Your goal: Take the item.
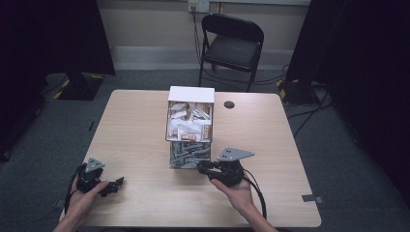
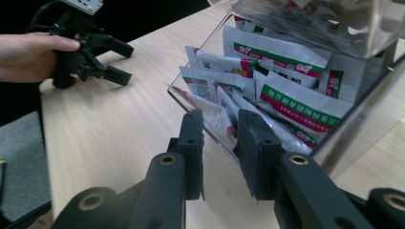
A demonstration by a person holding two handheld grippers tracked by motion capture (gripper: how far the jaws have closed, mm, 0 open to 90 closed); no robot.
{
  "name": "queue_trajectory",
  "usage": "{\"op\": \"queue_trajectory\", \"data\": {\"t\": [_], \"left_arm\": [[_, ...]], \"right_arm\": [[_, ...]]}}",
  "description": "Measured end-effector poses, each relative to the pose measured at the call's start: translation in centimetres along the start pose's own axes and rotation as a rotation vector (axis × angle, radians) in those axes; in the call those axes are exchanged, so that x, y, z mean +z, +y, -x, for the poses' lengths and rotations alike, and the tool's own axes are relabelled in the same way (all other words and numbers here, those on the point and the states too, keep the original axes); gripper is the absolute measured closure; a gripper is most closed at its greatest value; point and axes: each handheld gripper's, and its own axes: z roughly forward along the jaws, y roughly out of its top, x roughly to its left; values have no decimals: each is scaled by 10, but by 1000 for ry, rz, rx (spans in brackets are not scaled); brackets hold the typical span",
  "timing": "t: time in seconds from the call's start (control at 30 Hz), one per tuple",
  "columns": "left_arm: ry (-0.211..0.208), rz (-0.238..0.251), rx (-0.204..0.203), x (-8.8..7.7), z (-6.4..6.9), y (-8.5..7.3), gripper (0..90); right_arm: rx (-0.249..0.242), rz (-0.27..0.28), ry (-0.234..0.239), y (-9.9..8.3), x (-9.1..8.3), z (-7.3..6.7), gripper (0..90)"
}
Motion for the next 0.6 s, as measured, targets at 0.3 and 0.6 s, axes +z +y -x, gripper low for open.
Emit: {"op": "queue_trajectory", "data": {"t": [0.3,0.6], "left_arm": [[0,0,0,0,0,0,0],[0,0,0,0,0,0,0]], "right_arm": [[-2,7,-8,1,14,4,748],[8,-1,13,-4,25,8,804]]}}
